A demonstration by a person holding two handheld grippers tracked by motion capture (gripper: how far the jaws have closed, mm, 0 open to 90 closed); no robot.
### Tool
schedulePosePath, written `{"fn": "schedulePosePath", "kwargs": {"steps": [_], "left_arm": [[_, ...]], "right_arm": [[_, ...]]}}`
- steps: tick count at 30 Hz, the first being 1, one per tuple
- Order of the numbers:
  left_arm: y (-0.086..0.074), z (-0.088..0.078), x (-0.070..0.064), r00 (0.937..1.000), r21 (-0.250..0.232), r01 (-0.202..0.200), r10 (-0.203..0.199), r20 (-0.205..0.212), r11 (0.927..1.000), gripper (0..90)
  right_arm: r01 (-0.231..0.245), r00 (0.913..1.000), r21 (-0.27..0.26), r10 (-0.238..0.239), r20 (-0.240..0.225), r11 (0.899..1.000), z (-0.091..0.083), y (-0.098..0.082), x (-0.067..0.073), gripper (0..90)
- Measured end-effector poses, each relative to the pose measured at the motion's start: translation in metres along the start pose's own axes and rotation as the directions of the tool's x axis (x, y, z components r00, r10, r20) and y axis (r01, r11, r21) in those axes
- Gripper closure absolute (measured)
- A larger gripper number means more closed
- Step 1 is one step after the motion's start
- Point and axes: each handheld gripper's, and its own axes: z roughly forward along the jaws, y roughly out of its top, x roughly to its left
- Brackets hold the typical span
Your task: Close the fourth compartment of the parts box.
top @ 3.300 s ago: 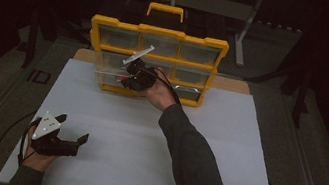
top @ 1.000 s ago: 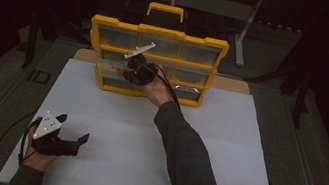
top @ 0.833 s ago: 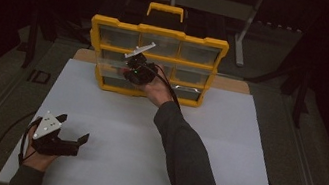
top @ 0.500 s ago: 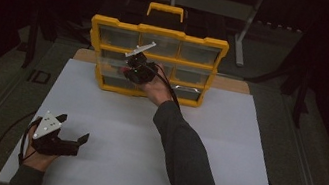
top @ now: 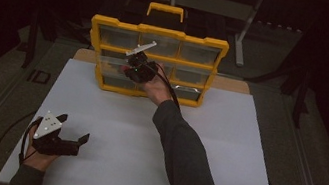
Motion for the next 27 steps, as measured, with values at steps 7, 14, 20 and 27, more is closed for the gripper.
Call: {"fn": "schedulePosePath", "kwargs": {"steps": [7,14,20,27], "left_arm": [[-0.0001,-0.0001,0.0000,1.0000,-0.001,0.001,-0.001,0.000,1.0000,0.0],[-0.0002,-0.0003,0.0004,1.0000,-0.002,0.004,-0.004,-0.001,1.0000,0.0],[-0.0001,-0.0003,0.0002,1.0000,-0.001,0.003,-0.003,-0.002,1.0000,0.0],[-0.0001,-0.0006,0.0003,1.0000,-0.003,0.003,-0.003,-0.002,1.0000,0.0]], "right_arm": [[-0.010,0.9999,-0.007,0.010,0.007,1.000,0.0014,0.0003,-0.0020,89.6],[-0.025,0.9992,-0.021,0.026,0.031,0.999,0.0015,0.0007,-0.0041,89.6],[-0.039,0.9980,-0.031,0.041,0.049,0.999,0.0007,0.0004,-0.0067,89.6],[-0.049,0.9950,-0.042,0.053,0.085,0.998,-0.0001,0.0003,-0.0102,89.7]]}}
